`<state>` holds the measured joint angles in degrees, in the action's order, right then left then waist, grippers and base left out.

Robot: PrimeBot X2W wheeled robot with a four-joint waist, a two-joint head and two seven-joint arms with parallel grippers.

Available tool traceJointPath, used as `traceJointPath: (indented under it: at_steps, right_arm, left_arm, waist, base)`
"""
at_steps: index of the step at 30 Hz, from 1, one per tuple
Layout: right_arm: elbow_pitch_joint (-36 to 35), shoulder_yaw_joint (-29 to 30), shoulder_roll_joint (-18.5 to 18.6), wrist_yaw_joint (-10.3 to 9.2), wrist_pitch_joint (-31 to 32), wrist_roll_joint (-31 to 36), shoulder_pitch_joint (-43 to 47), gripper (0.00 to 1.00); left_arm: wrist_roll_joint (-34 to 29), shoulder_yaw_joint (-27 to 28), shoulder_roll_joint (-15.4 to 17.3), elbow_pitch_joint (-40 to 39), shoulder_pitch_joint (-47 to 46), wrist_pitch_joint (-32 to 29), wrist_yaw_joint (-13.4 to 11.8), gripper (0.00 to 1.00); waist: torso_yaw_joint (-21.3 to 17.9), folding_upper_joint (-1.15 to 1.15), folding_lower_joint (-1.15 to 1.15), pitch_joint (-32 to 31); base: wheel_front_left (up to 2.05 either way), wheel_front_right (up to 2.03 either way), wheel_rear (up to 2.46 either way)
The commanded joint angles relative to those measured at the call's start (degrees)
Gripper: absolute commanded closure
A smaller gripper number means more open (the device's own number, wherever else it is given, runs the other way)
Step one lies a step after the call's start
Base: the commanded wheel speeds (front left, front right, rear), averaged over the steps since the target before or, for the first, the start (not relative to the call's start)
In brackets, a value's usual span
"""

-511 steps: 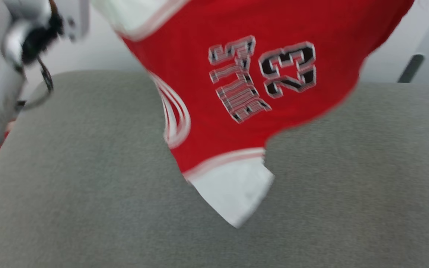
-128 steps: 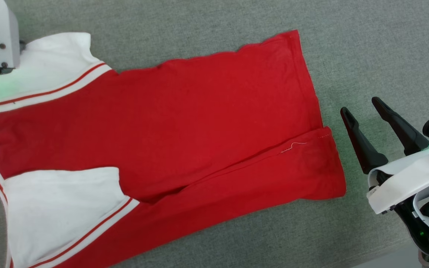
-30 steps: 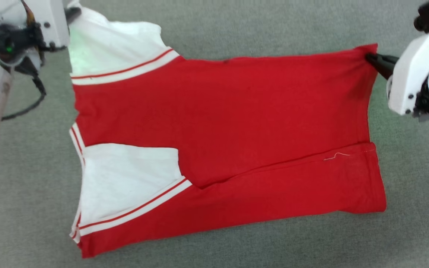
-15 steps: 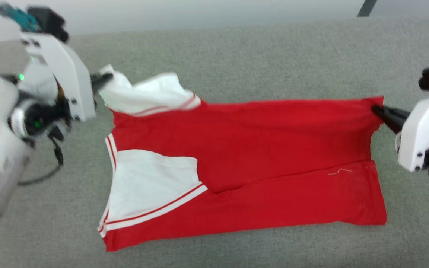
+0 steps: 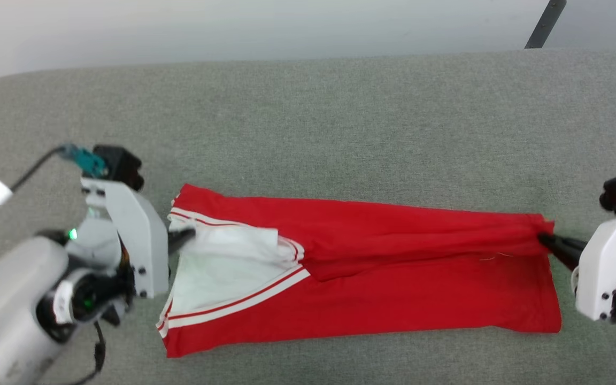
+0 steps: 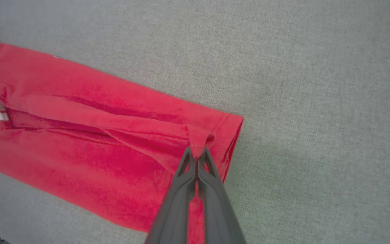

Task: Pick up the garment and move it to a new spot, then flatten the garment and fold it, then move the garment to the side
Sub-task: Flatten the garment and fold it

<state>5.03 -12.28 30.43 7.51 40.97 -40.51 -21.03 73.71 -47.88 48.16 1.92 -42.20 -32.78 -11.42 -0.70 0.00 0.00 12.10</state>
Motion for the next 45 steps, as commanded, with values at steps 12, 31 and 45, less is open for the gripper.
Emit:
traceJointPath:
  at_steps: [12, 31, 45]
  right_arm:
    - [-3.4, 2.67, -3.56, -0.04, 3.35, 4.44, 4.67, 0.0]
    - [-9.0, 9.56, -7.21, -0.04, 0.83, 6.51, 12.21, 0.0]
    - [-10.45, 16.88, -10.68, -0.04, -3.09, 9.34, 19.83, 0.0]
  left_arm:
    - [0.69, -1.39, -0.47, -1.63, 5.1, 0.91, -1.61, 0.53]
    - [0.11, 1.52, 1.43, -4.26, 10.93, 10.45, -2.24, 0.0]
    - [-7.6, 5.38, 1.27, -1.83, 21.87, 36.81, -1.17, 0.0]
  waist:
    - [-0.11, 0.0, 0.0, -0.52]
    - [-0.55, 0.0, 0.0, -9.04]
    - [0.29, 0.0, 0.0, -12.39]
  base:
    - [0.0, 0.0, 0.0]
    - [0.0, 0.0, 0.0]
    - [0.0, 0.0, 0.0]
